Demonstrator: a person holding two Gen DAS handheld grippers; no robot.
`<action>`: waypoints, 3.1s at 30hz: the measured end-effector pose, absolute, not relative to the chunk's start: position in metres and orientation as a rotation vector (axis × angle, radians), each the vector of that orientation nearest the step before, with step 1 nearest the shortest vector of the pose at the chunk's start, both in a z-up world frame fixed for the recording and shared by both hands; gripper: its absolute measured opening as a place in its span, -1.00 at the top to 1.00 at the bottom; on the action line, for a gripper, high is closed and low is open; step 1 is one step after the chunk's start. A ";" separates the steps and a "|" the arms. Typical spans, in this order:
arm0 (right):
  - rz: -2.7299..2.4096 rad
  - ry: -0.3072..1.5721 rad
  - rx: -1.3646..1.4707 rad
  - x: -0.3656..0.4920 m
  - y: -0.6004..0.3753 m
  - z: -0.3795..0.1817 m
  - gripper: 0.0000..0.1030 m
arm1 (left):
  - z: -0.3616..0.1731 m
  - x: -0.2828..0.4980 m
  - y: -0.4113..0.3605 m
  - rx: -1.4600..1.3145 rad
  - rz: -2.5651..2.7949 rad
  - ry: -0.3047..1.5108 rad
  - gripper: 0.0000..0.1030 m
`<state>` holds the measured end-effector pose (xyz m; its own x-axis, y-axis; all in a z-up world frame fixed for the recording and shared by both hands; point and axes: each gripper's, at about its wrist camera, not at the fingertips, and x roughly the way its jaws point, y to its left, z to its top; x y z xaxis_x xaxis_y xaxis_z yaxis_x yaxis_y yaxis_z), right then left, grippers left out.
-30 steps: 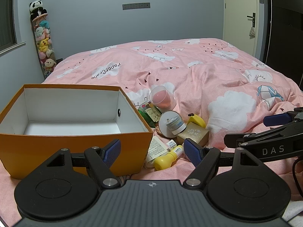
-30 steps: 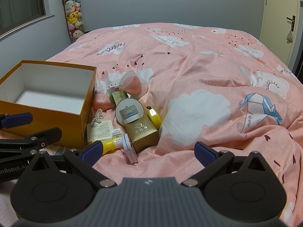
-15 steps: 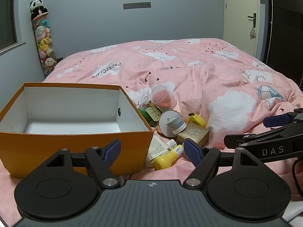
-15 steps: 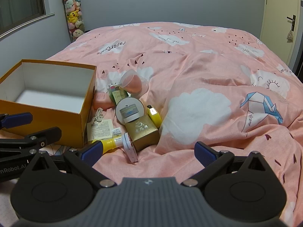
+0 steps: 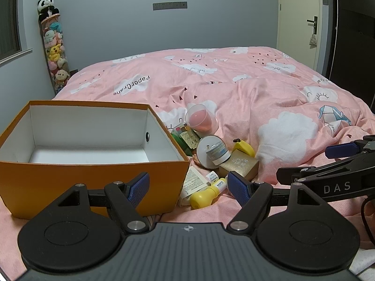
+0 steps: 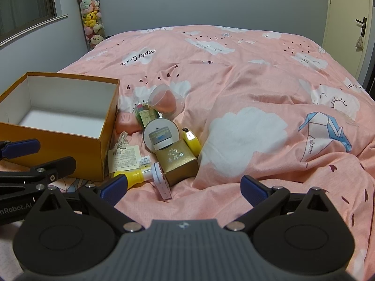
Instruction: Organize rigid objects
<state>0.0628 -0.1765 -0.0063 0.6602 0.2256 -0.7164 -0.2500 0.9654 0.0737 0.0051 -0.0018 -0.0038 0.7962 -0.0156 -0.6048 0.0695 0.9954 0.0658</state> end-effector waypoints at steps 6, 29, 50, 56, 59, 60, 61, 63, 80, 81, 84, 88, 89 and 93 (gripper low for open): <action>0.269 0.806 -0.032 0.063 -0.176 -0.007 -0.95 | -0.004 0.006 -0.002 0.086 -0.046 0.649 -0.73; 0.271 0.813 -0.032 0.063 -0.175 -0.009 -0.95 | -0.005 0.006 -0.002 0.080 -0.051 0.655 -0.73; 0.438 0.892 -0.112 0.101 -0.174 -0.003 -0.37 | -0.013 0.039 -0.012 0.132 -0.383 0.791 -0.05; 0.545 0.956 -0.134 0.124 -0.164 -0.015 0.15 | -0.037 0.075 -0.016 0.228 -0.449 0.901 0.29; 0.601 1.046 -0.100 0.140 -0.159 -0.034 0.35 | -0.051 0.084 -0.019 0.309 -0.465 0.916 0.33; 0.615 1.066 -0.086 0.144 -0.158 -0.041 0.35 | -0.055 0.086 -0.020 0.328 -0.466 0.922 0.34; 0.628 1.082 -0.076 0.148 -0.157 -0.047 0.36 | -0.058 0.088 -0.020 0.341 -0.466 0.929 0.34; 0.645 1.109 -0.062 0.152 -0.155 -0.058 0.36 | -0.062 0.093 -0.019 0.356 -0.468 0.942 0.34; 0.608 1.175 0.044 0.178 -0.159 -0.095 0.34 | -0.107 0.113 -0.060 0.627 -0.452 0.968 0.35; 0.605 1.179 0.053 0.179 -0.160 -0.097 0.31 | -0.110 0.114 -0.063 0.646 -0.444 0.969 0.35; 0.611 1.188 0.087 0.182 -0.163 -0.102 0.31 | -0.118 0.115 -0.069 0.718 -0.420 0.969 0.35; 0.620 1.189 0.106 0.183 -0.163 -0.106 0.32 | -0.132 0.114 -0.078 0.814 -0.395 0.959 0.35; 0.621 1.189 0.109 0.184 -0.162 -0.107 0.35 | -0.133 0.113 -0.079 0.824 -0.394 0.951 0.35; 0.625 1.188 0.120 0.184 -0.159 -0.110 0.42 | -0.134 0.113 -0.079 0.822 -0.396 0.941 0.46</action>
